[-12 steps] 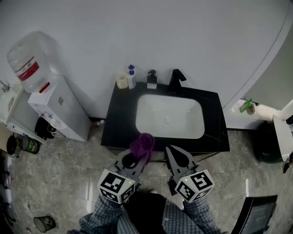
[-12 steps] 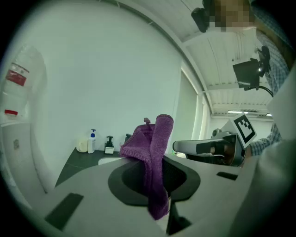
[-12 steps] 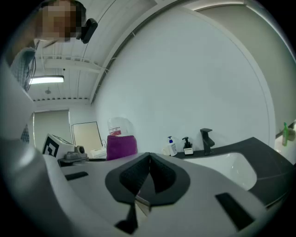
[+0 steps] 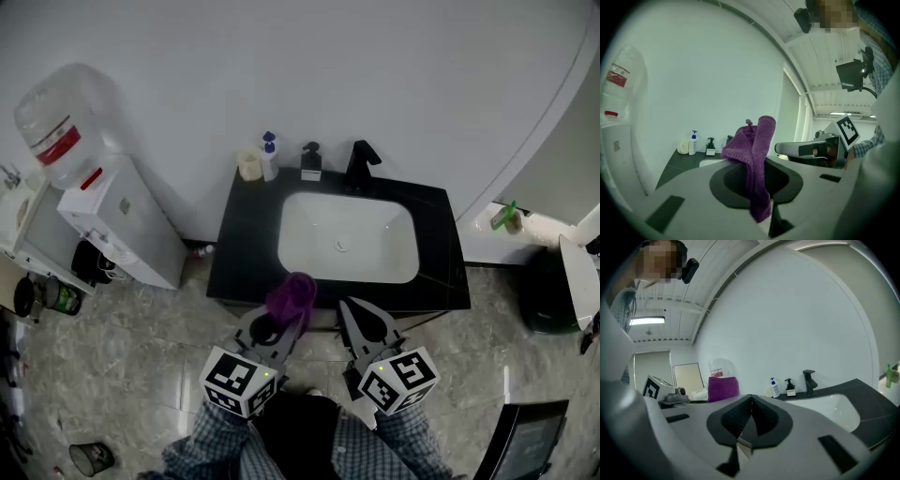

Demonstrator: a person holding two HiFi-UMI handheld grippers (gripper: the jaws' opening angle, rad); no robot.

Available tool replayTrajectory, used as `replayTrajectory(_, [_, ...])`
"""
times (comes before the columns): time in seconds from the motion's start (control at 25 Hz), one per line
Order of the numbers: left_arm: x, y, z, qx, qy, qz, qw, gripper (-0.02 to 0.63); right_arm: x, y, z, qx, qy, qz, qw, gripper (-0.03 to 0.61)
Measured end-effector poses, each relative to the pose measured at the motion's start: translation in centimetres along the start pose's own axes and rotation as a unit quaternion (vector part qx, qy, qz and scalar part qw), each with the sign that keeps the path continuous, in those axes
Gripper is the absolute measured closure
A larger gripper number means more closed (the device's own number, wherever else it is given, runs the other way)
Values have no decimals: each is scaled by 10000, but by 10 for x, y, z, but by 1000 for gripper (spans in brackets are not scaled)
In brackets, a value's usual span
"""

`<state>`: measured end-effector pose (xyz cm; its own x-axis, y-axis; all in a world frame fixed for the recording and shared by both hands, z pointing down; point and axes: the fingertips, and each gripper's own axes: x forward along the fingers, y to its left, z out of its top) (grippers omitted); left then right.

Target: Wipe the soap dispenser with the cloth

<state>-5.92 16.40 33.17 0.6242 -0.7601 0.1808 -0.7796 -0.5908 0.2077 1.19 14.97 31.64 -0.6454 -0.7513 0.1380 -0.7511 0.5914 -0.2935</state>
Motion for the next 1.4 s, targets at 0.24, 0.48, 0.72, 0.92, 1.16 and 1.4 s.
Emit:
replayTrajectory(0.24, [-1,0,1,-5,-5,5,10000,557,-1,-2,1,51,-1,-75,10000,560])
replayTrajectory(0.48, [0,-2,2,13,-20,49,10000,557,-6,-7,1,57,-9,-102,9999,560])
replayTrajectory(0.72, [0,-7,4,22,-66,194,9998,557,-12,-17,3,88,-38,-74,9999,560])
replayTrajectory(0.92, [2,-11,7,-1,-131,347,9993,557,-22,-23,8,11,-45,-8,10000,560])
replayTrajectory(1.16, [11,-30,5,55,-128,352,9993,557,-40,-39,7,53,-71,-30,10000,560])
replayTrajectory(1.4, [16,-44,1,81,-175,424,9989,557,-61,-52,6,28,-120,-62,9999,560])
